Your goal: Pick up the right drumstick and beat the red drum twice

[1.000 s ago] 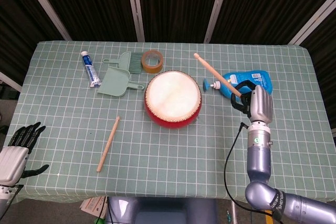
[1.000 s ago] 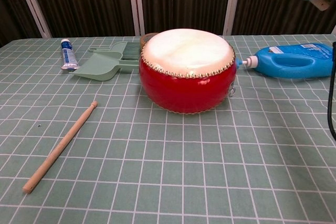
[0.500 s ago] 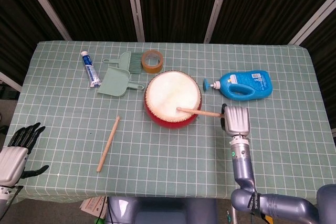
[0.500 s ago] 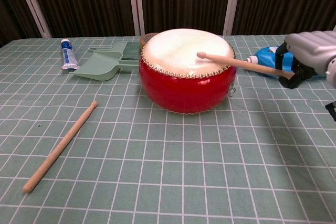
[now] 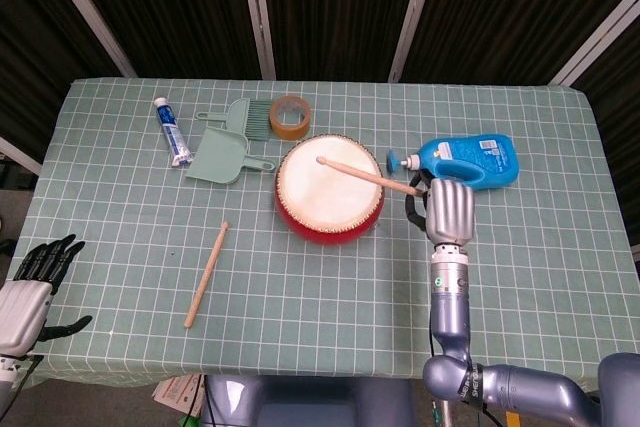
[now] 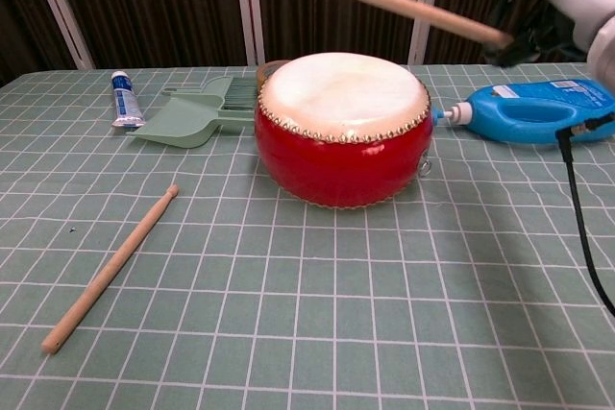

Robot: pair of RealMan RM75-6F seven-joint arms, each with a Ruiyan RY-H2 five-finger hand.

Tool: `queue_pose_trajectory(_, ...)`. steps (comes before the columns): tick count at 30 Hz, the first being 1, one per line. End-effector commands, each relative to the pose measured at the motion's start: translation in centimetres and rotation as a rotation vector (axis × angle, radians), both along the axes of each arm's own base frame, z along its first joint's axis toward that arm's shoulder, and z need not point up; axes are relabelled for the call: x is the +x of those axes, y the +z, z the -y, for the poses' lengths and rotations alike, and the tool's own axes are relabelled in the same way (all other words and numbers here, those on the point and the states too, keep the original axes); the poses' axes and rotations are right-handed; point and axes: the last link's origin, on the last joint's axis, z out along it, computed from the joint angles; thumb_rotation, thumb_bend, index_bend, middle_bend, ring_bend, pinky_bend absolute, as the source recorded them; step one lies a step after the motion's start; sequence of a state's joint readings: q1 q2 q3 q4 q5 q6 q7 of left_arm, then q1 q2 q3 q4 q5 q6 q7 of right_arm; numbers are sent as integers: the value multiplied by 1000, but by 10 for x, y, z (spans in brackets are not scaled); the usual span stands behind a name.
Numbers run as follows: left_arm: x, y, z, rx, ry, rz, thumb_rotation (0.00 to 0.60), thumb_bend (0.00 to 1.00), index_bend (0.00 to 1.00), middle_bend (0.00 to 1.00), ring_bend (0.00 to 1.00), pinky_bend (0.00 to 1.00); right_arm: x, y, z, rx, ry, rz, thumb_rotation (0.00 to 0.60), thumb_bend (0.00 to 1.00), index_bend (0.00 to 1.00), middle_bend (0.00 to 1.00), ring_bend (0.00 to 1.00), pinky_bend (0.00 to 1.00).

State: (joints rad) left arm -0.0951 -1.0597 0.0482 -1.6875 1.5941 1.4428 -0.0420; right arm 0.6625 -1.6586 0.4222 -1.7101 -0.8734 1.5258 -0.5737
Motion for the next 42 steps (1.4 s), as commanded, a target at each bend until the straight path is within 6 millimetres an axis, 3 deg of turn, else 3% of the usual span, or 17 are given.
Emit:
queue_pose_trajectory(1, 0, 0, 0, 0, 1, 0, 600, 0, 0, 0, 0, 21, 6, 20, -1, -63, 1, 168, 600, 728, 1000, 1000, 1000, 907)
queue_pose_trajectory(8, 0, 0, 0, 3, 3, -1, 600, 0, 0, 0, 0, 21, 8, 33, -1, -87, -71, 510, 600, 728, 1000, 1000, 1000, 907)
queue_pose_trajectory(19, -1, 0, -1, 0, 9, 3, 600, 0, 0, 0, 0, 21, 4, 27, 11, -64, -140, 554, 600, 728, 1000, 1000, 1000, 907)
queue_pose_trajectory(23, -1, 0, -1, -2, 15, 9, 600, 0, 0, 0, 0, 21, 0, 15, 19, -40, -76, 265, 600, 729, 1000, 1000, 1000, 907)
queue_pose_trajectory(26, -1, 0, -2, -4, 21, 14, 600, 0, 0, 0, 0, 21, -12, -3, 22, 3, 23, -174, 600, 729, 1000, 1000, 1000, 906)
queue_pose_trajectory(27, -1, 0, -2, -5, 22, 15, 600, 0, 0, 0, 0, 21, -19, -13, 22, 17, 92, -437, 600, 729, 1000, 1000, 1000, 907)
queue_pose_trajectory(30, -1, 0, -2, -8, 22, 19, 600, 0, 0, 0, 0, 21, -40, -36, 19, 71, 165, -920, 600, 729, 1000, 1000, 1000, 907)
queue_pose_trajectory(35, 0, 1, -1, -8, 20, 22, 600, 0, 0, 0, 0, 21, -40, -53, 13, 84, 185, -1074, 600, 729, 1000, 1000, 1000, 907)
queue_pose_trajectory(42, 0, 1, 0, -9, 20, 24, 600, 0, 0, 0, 0, 21, -21, -33, 14, 29, 103, -769, 600, 729, 1000, 1000, 1000, 907)
